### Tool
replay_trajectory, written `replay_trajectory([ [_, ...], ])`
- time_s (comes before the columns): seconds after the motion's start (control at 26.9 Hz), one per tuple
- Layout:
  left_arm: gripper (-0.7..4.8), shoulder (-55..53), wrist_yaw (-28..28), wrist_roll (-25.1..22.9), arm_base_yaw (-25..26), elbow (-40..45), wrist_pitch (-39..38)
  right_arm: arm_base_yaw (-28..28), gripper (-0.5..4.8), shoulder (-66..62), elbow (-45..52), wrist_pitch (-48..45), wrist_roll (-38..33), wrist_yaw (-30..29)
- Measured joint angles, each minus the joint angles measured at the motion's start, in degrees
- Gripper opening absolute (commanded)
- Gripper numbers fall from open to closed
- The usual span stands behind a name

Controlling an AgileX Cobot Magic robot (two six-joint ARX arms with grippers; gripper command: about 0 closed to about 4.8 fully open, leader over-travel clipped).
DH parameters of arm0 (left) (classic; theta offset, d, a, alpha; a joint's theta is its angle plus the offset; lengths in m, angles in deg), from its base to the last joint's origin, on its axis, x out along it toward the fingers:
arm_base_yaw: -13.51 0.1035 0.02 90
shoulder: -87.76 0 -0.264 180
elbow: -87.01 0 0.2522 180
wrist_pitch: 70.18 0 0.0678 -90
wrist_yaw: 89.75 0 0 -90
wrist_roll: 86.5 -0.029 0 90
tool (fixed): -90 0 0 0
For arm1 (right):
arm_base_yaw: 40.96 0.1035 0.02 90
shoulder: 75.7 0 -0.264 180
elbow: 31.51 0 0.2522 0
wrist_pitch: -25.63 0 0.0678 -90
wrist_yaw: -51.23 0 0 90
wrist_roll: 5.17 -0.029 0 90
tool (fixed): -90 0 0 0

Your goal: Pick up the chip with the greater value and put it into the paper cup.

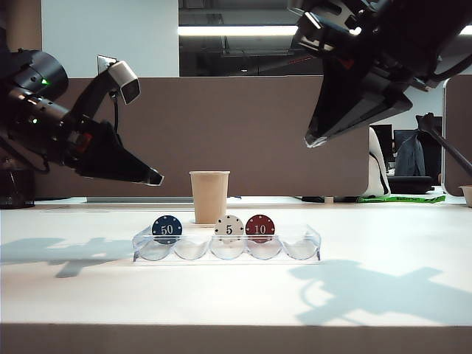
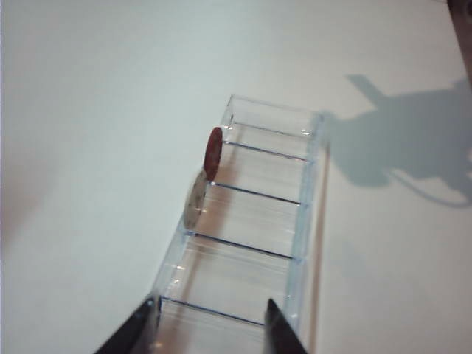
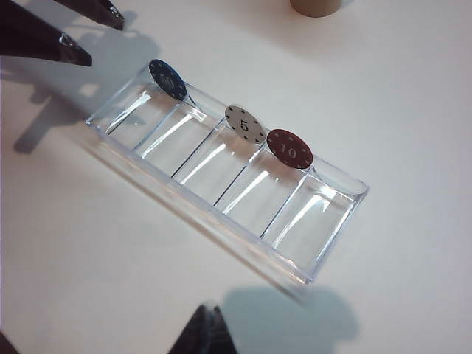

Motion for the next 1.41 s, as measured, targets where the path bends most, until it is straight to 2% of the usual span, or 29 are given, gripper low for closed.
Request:
replay_trajectory([
  [0.97, 1.89, -5.25, 1.16, 0.02, 0.02, -1.05, 5.44, 0.02, -0.05, 0.00, 0.00, 0.00, 0.00, 0.00],
  [1.04, 2.01, -5.25, 1.16, 0.02, 0.02, -1.07, 5.46, 0.02, -0.05, 0.00, 0.00, 0.00, 0.00, 0.00],
  [1.12, 2.52, -5.25, 1.20, 0.02, 0.02, -1.07, 5.57, 0.02, -0.05, 0.00, 0.00, 0.00, 0.00, 0.00],
  [1.41, 2.51, -5.35, 3.30, -2.14, 0.02, -1.07, 6.54, 0.02, -0.05, 0.00, 0.00, 0.00, 0.00, 0.00],
])
